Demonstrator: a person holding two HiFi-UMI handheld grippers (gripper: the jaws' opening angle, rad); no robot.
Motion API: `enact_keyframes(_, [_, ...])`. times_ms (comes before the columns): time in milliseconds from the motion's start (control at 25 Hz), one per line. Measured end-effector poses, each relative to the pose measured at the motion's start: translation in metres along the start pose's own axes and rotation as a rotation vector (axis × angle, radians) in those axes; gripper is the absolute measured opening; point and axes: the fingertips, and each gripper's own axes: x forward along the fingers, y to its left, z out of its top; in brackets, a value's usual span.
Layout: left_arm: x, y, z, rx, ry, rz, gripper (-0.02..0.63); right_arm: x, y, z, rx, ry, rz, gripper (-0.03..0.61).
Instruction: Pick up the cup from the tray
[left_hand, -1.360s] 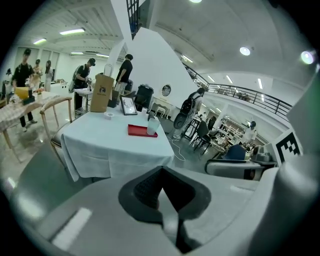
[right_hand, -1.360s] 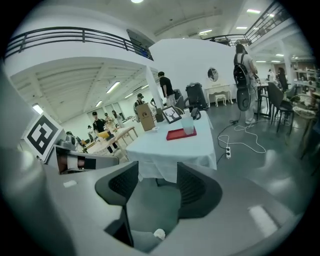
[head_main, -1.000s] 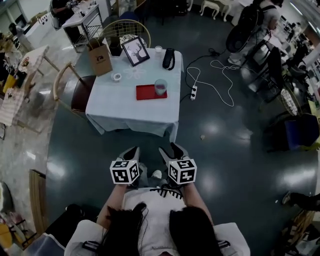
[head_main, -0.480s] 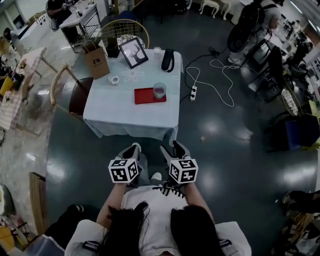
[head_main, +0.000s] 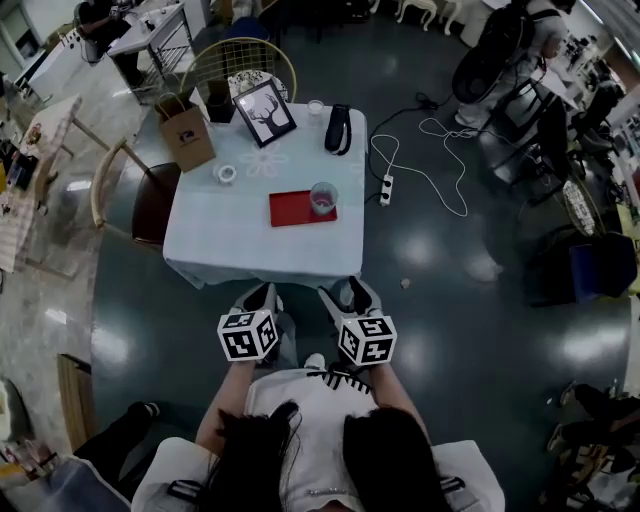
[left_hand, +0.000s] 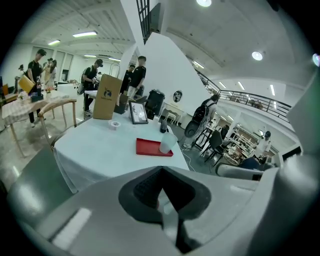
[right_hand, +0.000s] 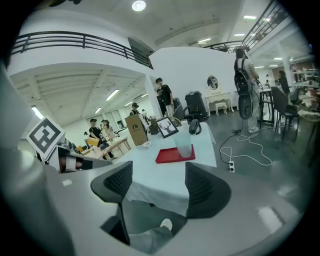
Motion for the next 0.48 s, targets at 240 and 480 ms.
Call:
enact_keyframes(240, [0.032, 0.024, 0.039, 0.019, 0.022, -0.009, 0.000, 0.039, -0.008, 0.032, 0.003, 0.002, -0.050, 0.367])
enact_keyframes(480, [0.058, 0.048, 0.079, 0.044, 0.044, -0.027, 0.000, 0.074, -0.011, 0.056, 0.006, 0.013, -0.127, 0.370])
